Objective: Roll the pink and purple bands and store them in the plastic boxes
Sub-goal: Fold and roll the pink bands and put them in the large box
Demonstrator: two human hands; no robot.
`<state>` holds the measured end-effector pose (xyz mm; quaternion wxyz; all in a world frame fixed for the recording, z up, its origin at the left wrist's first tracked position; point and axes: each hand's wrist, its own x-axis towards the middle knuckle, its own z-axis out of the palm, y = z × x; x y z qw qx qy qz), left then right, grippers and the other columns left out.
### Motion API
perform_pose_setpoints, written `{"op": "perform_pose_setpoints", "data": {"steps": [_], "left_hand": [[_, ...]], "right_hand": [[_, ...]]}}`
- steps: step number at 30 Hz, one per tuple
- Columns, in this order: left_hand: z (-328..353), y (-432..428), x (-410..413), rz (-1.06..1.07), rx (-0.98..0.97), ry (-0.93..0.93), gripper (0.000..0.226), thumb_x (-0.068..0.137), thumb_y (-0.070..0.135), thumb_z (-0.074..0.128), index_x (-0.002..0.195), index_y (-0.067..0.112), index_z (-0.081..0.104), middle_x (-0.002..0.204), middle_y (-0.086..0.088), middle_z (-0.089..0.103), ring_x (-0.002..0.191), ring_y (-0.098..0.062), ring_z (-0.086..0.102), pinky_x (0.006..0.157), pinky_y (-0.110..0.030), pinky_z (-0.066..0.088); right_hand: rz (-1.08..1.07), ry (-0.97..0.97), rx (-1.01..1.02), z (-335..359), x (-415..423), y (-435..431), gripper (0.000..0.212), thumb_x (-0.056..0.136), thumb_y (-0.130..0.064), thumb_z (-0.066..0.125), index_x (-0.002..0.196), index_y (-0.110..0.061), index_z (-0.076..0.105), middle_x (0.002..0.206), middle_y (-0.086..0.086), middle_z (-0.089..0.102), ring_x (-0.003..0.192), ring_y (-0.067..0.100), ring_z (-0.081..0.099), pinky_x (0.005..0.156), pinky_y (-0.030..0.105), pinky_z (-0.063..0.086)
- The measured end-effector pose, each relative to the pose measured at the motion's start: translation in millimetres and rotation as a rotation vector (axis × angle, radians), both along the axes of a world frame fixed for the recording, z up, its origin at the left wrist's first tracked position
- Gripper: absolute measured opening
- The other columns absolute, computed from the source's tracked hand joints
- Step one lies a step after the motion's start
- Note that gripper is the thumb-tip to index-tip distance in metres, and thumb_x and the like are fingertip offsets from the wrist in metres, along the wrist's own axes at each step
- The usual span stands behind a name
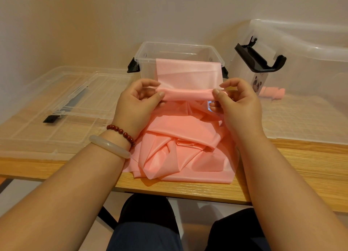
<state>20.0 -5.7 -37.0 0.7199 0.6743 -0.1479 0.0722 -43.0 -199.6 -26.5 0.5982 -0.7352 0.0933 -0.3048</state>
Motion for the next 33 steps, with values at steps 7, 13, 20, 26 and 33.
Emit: {"op": "perform_pose_setpoints", "data": {"steps": [7, 13, 20, 26, 33], "left_hand": [[-2.2, 1.5, 3.6, 0.026, 0.010, -0.022, 0.015, 0.088, 0.000, 0.065, 0.095, 0.013, 0.069, 0.092, -0.008, 0.069, 0.077, -0.009, 0.068, 0.072, -0.017, 0.054], [-5.6, 2.1, 5.6, 0.035, 0.072, -0.020, 0.023, 0.085, 0.003, 0.069, 0.106, 0.013, 0.070, 0.099, -0.012, 0.071, 0.088, -0.017, 0.068, 0.084, -0.027, 0.055], [-6.6, 1.3, 6.7, 0.041, 0.058, -0.034, 0.013, 0.086, 0.009, 0.069, 0.097, 0.014, 0.073, 0.092, -0.007, 0.073, 0.087, -0.016, 0.070, 0.081, -0.025, 0.055], [-5.6, 0.8, 5.2, 0.049, 0.040, -0.023, 0.013, 0.083, 0.008, 0.072, 0.093, 0.017, 0.074, 0.088, -0.001, 0.074, 0.083, -0.008, 0.069, 0.076, -0.020, 0.054], [-1.5, 0.1, 2.5, 0.019, -0.002, -0.040, 0.021, 0.086, 0.000, 0.067, 0.099, 0.017, 0.065, 0.081, -0.002, 0.063, 0.072, -0.012, 0.065, 0.069, -0.018, 0.053]], "right_hand": [[0.022, 0.028, -0.080, -3.5, 2.7, -3.1, 0.015, 0.084, -0.019, 0.076, 0.097, -0.020, 0.067, 0.089, 0.000, 0.070, 0.078, 0.012, 0.071, 0.066, 0.024, 0.057], [0.008, 0.028, -0.069, -1.4, 0.0, -2.3, 0.008, 0.090, -0.011, 0.068, 0.097, -0.013, 0.071, 0.086, 0.007, 0.071, 0.070, 0.006, 0.069, 0.053, 0.015, 0.051], [-0.003, 0.051, 0.044, -3.4, 2.3, -0.9, 0.006, 0.093, -0.017, 0.066, 0.092, -0.015, 0.071, 0.091, 0.008, 0.073, 0.080, 0.013, 0.073, 0.067, 0.033, 0.061], [0.004, 0.041, 0.109, -1.4, 1.6, 0.8, 0.001, 0.093, -0.013, 0.065, 0.093, -0.014, 0.066, 0.087, 0.013, 0.069, 0.071, 0.014, 0.071, 0.055, 0.042, 0.060], [0.006, 0.000, 0.035, -0.3, 3.0, 0.4, 0.013, 0.093, -0.010, 0.064, 0.086, -0.022, 0.062, 0.077, 0.007, 0.065, 0.061, 0.012, 0.067, 0.053, 0.031, 0.057]]}}
